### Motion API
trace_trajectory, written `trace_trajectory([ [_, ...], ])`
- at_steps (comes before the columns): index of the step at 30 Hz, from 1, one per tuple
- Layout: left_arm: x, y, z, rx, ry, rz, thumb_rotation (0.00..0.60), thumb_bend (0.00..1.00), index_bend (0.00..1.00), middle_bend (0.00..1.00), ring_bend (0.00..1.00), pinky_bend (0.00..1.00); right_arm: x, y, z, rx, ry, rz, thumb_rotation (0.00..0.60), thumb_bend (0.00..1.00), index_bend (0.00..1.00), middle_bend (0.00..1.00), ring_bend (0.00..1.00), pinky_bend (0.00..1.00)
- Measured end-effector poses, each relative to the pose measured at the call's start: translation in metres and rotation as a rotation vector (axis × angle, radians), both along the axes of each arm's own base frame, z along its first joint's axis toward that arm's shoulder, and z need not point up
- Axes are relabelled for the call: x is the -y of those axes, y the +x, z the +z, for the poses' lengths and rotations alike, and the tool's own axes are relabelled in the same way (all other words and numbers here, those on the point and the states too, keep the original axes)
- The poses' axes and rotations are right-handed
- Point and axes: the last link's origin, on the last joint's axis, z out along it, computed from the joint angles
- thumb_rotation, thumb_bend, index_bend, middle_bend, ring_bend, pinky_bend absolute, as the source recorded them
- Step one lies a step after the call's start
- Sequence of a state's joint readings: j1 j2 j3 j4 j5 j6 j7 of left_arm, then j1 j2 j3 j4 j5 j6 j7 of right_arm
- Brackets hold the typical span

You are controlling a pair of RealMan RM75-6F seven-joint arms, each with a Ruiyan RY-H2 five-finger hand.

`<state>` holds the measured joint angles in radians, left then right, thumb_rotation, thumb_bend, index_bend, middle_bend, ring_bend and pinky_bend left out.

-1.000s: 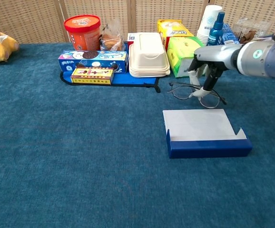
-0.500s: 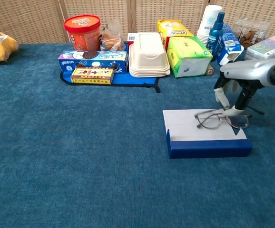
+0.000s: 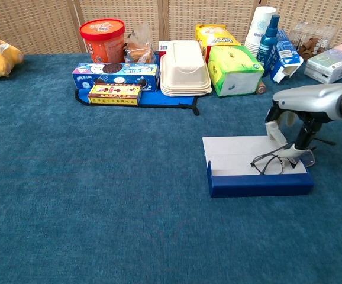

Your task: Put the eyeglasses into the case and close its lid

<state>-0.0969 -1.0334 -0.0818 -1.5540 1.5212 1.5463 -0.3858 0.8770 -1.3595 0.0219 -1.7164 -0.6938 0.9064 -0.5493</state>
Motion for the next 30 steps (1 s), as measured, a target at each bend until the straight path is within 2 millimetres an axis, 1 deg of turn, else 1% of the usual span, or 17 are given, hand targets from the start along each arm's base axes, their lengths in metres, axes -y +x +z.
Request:
trace_trajectory([
  [5, 0.0, -0.002, 0.0, 0.001, 0.0, 0.002, 0.6, 0.31, 0.25, 0.28, 0.21, 0.14, 0.003, 0.006, -0.005, 0.009, 0.001, 0.002, 0.6, 0.25, 0.64, 0.38, 0.28, 0.3],
  [13, 0.0, -0.006, 0.001, 0.004, 0.004, 0.01, 0.6, 0.31, 0.25, 0.28, 0.21, 0.14, 0.012, 0.027, -0.018, 0.021, 0.008, 0.021, 0.6, 0.24, 0.64, 0.38, 0.27, 0.3],
  [18, 0.0, -0.009, 0.001, 0.007, 0.002, 0.012, 0.6, 0.31, 0.25, 0.28, 0.21, 0.14, 0.011, 0.032, -0.023, 0.019, 0.016, 0.024, 0.6, 0.24, 0.64, 0.38, 0.27, 0.3],
  [20, 0.0, -0.009, 0.001, 0.007, 0.001, 0.011, 0.6, 0.31, 0.25, 0.28, 0.21, 0.14, 0.01, 0.033, -0.024, 0.02, 0.019, 0.022, 0.6, 0.25, 0.6, 0.37, 0.27, 0.3],
  [23, -0.001, -0.009, 0.001, 0.008, 0.0, 0.008, 0.6, 0.31, 0.25, 0.28, 0.21, 0.14, 0.009, 0.034, -0.024, 0.021, 0.021, 0.018, 0.6, 0.27, 0.47, 0.32, 0.24, 0.3],
  [25, -0.001, -0.008, 0.001, 0.009, 0.003, 0.006, 0.6, 0.31, 0.25, 0.28, 0.21, 0.14, 0.009, 0.034, -0.022, 0.02, 0.02, 0.018, 0.6, 0.29, 0.36, 0.27, 0.22, 0.3],
  [27, -0.001, -0.008, 0.001, 0.009, 0.005, 0.004, 0.6, 0.31, 0.25, 0.28, 0.21, 0.14, 0.007, 0.035, -0.019, 0.022, 0.022, 0.016, 0.6, 0.3, 0.29, 0.25, 0.21, 0.3],
  [30, -0.001, -0.007, 0.001, 0.011, 0.004, 0.0, 0.6, 0.31, 0.25, 0.28, 0.21, 0.14, 0.006, 0.036, -0.014, 0.02, 0.022, 0.016, 0.6, 0.31, 0.26, 0.23, 0.19, 0.3],
])
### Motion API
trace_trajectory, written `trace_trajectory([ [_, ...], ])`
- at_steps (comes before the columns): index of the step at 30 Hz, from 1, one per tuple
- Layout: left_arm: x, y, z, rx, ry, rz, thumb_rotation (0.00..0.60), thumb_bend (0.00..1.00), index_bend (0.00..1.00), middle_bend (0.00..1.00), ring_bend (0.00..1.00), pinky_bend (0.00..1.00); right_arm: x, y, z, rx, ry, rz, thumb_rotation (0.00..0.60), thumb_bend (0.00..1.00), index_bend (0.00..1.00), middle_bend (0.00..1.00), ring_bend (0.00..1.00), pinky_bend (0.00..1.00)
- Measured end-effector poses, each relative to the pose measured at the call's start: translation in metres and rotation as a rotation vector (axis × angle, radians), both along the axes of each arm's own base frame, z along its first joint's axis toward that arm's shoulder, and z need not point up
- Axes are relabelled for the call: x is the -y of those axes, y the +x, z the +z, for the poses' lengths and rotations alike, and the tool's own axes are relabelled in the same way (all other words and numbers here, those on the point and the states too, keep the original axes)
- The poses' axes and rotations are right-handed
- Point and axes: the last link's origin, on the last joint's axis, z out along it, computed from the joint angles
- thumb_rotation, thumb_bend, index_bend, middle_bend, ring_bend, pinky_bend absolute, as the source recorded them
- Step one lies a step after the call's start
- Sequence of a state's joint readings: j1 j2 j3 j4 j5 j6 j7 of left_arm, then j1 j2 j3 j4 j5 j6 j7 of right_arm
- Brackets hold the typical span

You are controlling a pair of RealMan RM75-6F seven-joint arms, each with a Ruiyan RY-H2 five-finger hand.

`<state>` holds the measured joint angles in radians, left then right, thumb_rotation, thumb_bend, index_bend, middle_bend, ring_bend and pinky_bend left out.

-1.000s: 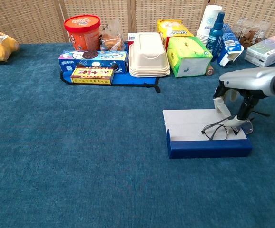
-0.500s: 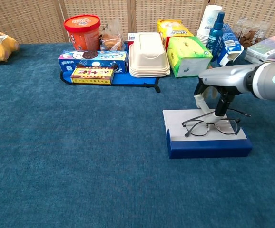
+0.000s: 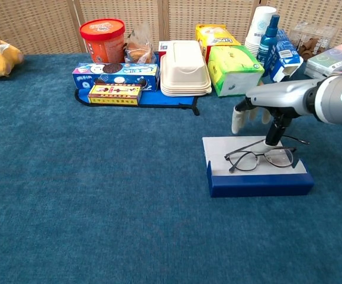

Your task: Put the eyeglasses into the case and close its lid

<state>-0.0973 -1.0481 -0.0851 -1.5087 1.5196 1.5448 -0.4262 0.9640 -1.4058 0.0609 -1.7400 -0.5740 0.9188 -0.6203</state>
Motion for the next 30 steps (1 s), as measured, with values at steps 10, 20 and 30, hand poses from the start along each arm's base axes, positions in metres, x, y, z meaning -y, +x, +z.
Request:
trace_trajectory([
  [10, 0.0, 0.0, -0.001, -0.001, -0.004, 0.0, 0.6, 0.31, 0.25, 0.28, 0.21, 0.14, -0.002, -0.001, 0.014, -0.004, -0.03, 0.005, 0.6, 0.32, 0.26, 0.24, 0.18, 0.3],
  [20, -0.001, 0.003, -0.001, -0.005, -0.005, -0.004, 0.6, 0.31, 0.25, 0.28, 0.21, 0.14, 0.004, -0.011, 0.021, 0.015, -0.079, -0.01, 0.6, 0.32, 0.26, 0.23, 0.18, 0.3],
  [30, -0.001, 0.006, 0.0, -0.011, -0.004, -0.005, 0.6, 0.31, 0.25, 0.28, 0.21, 0.14, 0.007, -0.025, 0.006, 0.042, -0.081, -0.009, 0.6, 0.32, 0.26, 0.23, 0.17, 0.3],
])
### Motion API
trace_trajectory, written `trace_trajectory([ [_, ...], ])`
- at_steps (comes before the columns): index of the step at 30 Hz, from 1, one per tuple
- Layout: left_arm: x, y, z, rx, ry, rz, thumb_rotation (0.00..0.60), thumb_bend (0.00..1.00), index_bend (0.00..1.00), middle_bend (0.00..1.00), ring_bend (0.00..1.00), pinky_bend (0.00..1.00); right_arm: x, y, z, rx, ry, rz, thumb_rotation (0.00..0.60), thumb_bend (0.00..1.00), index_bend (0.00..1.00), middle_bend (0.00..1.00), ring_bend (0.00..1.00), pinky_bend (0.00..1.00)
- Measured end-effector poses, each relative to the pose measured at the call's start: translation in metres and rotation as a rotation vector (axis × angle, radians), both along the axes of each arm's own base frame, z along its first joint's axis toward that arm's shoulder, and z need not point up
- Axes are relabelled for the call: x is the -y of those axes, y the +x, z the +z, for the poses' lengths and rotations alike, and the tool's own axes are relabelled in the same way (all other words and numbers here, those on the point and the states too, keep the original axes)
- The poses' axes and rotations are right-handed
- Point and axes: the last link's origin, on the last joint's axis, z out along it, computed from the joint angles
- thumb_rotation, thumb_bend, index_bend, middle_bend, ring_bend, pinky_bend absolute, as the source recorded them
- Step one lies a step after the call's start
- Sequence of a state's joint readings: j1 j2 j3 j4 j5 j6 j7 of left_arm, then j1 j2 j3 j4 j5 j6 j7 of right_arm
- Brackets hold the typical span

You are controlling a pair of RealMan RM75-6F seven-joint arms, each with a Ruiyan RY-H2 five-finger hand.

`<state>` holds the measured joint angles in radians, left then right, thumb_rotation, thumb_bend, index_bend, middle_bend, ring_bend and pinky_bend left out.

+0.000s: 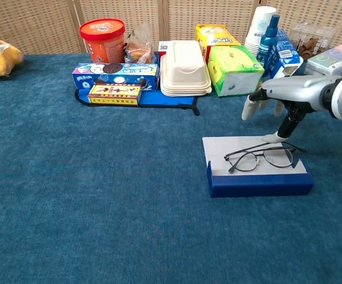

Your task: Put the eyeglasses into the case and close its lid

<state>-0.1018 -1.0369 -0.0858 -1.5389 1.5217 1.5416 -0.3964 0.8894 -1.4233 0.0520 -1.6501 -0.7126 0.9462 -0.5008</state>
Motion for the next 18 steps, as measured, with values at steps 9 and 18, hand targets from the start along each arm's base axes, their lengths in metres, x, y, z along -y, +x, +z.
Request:
trace_trajectory([
  [9, 0.0005, 0.0, -0.0005, -0.001, -0.001, 0.004, 0.6, 0.31, 0.25, 0.28, 0.21, 0.14, 0.002, -0.0048, -0.0068, 0.022, -0.001, -0.007, 0.6, 0.32, 0.25, 0.23, 0.17, 0.3],
  [18, 0.0006, -0.0012, 0.0, 0.0, 0.001, 0.004, 0.6, 0.31, 0.25, 0.28, 0.21, 0.14, 0.0035, -0.0009, -0.0101, 0.025, 0.002, 0.004, 0.6, 0.32, 0.25, 0.23, 0.17, 0.3],
])
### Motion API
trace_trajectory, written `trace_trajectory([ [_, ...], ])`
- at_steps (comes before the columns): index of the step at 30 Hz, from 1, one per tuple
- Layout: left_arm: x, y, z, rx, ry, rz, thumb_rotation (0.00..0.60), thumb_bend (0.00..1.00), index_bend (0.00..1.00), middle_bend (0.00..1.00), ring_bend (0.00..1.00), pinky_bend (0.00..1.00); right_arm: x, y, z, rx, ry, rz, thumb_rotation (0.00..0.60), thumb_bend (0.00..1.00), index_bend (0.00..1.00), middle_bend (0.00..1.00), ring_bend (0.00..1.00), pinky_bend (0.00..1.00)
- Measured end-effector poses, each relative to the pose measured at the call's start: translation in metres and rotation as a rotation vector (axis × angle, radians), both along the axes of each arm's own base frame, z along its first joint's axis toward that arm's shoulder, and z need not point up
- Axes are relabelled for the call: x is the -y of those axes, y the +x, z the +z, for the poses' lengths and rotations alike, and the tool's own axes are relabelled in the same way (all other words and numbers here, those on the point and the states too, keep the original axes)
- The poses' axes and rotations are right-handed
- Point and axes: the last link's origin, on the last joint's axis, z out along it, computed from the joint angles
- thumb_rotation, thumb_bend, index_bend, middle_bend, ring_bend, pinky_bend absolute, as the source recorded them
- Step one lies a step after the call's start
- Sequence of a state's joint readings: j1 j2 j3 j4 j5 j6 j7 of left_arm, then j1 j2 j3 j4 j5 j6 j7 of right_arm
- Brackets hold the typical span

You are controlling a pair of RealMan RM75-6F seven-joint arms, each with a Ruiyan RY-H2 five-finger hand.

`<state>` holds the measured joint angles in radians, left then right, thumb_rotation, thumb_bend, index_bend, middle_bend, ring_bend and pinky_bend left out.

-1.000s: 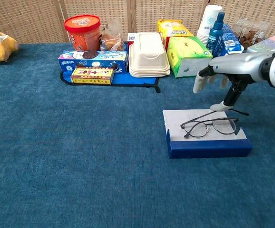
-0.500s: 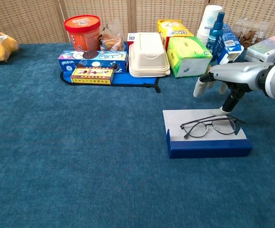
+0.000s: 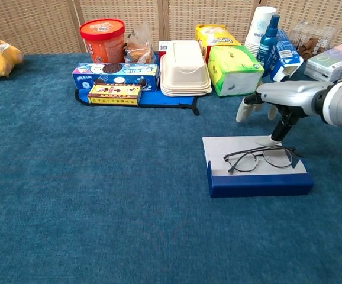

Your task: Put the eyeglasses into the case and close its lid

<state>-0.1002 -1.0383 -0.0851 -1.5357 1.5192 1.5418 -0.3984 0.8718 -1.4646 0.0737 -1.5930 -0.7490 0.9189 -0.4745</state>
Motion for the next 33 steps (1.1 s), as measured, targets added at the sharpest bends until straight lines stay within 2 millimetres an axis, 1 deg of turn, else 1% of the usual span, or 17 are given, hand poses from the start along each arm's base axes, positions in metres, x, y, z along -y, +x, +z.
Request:
trace_trajectory([
  [7, 0.001, -0.003, 0.001, 0.002, 0.003, 0.005, 0.6, 0.31, 0.25, 0.28, 0.21, 0.14, 0.006, 0.011, 0.008, -0.052, -0.006, 0.053, 0.6, 0.29, 0.26, 0.23, 0.17, 0.3],
  [8, 0.001, -0.004, 0.001, 0.003, 0.004, 0.007, 0.6, 0.31, 0.25, 0.28, 0.21, 0.14, 0.007, 0.012, 0.009, -0.064, -0.005, 0.06, 0.6, 0.31, 0.26, 0.23, 0.16, 0.29],
  [9, 0.002, -0.004, 0.001, 0.005, 0.005, 0.007, 0.6, 0.31, 0.25, 0.28, 0.21, 0.14, 0.008, 0.014, 0.011, -0.08, -0.001, 0.066, 0.587, 0.34, 0.27, 0.23, 0.15, 0.28],
  [10, 0.002, -0.005, 0.001, 0.006, 0.006, 0.008, 0.6, 0.31, 0.25, 0.28, 0.21, 0.14, 0.008, 0.014, 0.012, -0.091, 0.006, 0.068, 0.557, 0.38, 0.28, 0.23, 0.15, 0.28],
  [11, 0.002, -0.005, 0.001, 0.007, 0.006, 0.008, 0.6, 0.31, 0.25, 0.28, 0.21, 0.14, 0.009, 0.015, 0.014, -0.099, 0.015, 0.066, 0.521, 0.4, 0.29, 0.23, 0.15, 0.28],
  [13, 0.002, -0.006, 0.001, 0.007, 0.006, 0.009, 0.6, 0.31, 0.25, 0.28, 0.21, 0.14, 0.01, 0.016, 0.016, -0.115, 0.039, 0.055, 0.397, 0.4, 0.31, 0.23, 0.15, 0.28],
  [15, 0.001, -0.006, 0.0, 0.008, 0.005, 0.011, 0.6, 0.31, 0.25, 0.28, 0.21, 0.14, 0.009, 0.018, 0.019, -0.127, 0.06, 0.039, 0.347, 0.39, 0.33, 0.24, 0.15, 0.28],
  [19, 0.001, -0.007, -0.001, 0.007, 0.001, 0.01, 0.6, 0.31, 0.25, 0.28, 0.21, 0.14, 0.004, 0.021, 0.023, -0.143, 0.091, 0.016, 0.339, 0.38, 0.35, 0.29, 0.19, 0.28],
  [27, -0.002, -0.006, -0.003, 0.012, -0.005, 0.003, 0.6, 0.31, 0.25, 0.28, 0.21, 0.14, -0.01, 0.017, 0.028, -0.156, 0.084, -0.009, 0.34, 0.38, 0.35, 0.3, 0.2, 0.28],
  [33, -0.003, -0.006, -0.005, 0.013, -0.011, 0.001, 0.6, 0.31, 0.25, 0.28, 0.21, 0.14, -0.015, 0.01, 0.029, -0.165, 0.085, -0.03, 0.342, 0.38, 0.35, 0.3, 0.2, 0.28],
])
